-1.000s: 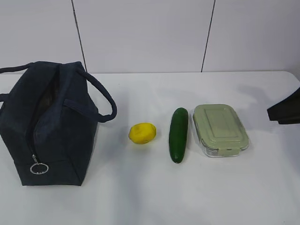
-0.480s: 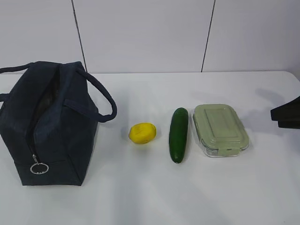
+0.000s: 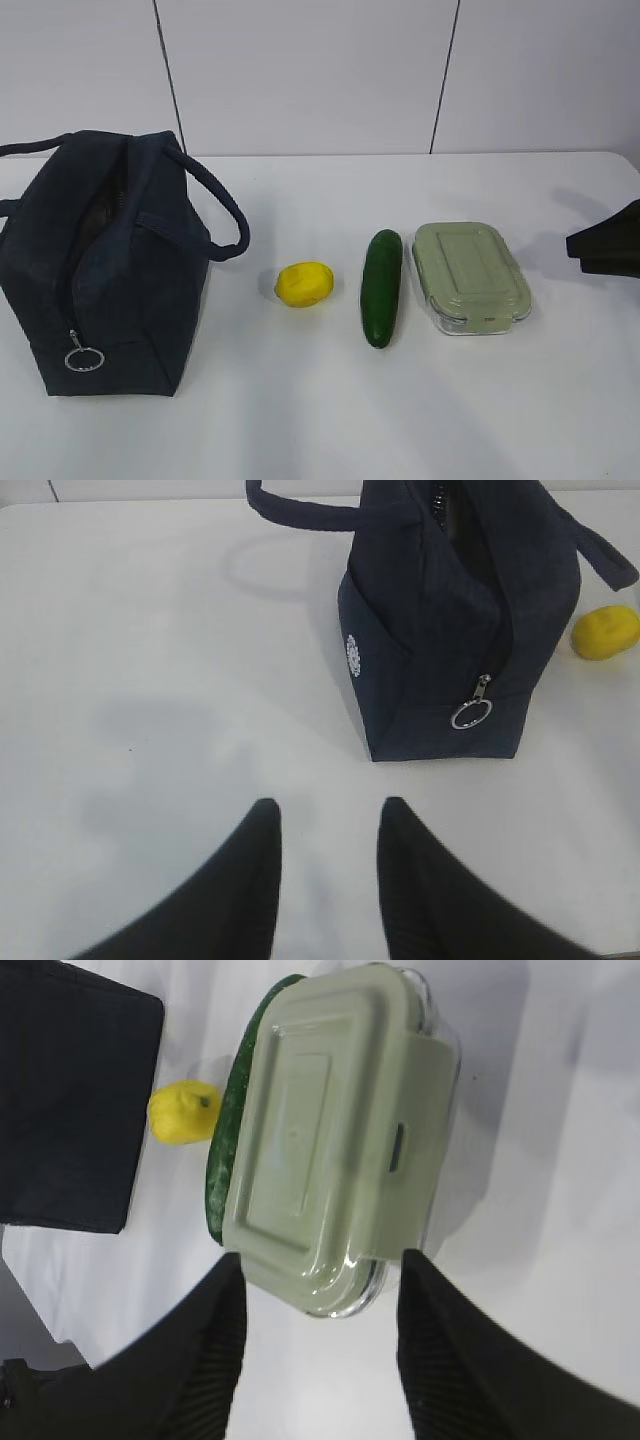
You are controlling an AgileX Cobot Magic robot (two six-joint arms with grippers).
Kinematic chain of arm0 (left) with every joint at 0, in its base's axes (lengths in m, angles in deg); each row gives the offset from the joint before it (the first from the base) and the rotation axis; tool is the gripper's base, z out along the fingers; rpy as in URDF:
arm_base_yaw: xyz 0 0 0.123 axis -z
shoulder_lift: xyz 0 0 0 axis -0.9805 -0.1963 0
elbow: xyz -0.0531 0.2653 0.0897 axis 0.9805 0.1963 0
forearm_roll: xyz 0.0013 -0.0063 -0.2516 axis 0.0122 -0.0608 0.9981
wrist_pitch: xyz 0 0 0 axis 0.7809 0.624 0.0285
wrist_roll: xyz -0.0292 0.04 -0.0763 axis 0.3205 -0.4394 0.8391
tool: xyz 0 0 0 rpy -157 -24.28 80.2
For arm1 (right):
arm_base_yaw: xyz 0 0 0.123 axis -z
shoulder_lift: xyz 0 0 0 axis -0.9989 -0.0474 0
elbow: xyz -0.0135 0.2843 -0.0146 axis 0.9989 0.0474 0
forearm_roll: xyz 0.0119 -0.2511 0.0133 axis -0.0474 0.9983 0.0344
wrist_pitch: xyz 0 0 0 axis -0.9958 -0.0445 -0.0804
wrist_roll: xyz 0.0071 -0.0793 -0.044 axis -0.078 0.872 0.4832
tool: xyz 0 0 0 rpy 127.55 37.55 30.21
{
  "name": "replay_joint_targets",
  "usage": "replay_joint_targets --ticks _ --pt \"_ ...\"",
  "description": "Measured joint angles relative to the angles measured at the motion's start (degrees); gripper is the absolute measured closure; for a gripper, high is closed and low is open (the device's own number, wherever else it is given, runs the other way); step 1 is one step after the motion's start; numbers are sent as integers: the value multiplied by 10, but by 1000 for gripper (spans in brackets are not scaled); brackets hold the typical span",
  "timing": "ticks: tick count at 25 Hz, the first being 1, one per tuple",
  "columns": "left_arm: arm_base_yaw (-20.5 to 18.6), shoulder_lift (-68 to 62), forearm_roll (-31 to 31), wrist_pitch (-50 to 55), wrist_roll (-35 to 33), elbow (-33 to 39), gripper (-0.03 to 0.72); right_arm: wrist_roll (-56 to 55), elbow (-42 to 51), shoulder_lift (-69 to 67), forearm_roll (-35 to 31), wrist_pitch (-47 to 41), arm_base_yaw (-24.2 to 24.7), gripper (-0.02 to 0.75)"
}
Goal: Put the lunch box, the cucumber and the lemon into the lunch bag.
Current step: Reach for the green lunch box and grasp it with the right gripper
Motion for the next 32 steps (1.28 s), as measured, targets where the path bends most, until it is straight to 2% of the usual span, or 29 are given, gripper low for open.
replay_joint_targets --ticks 12,22,32 --pt "0 0 0 -1 0 0 454 -8 -81 -65 -18 0 0 383" --pt "0 0 0 -1 0 0 454 -30 -152 -118 3 0 -34 384" --pt "0 0 0 -1 0 0 454 -73 -161 -144 19 0 -36 383"
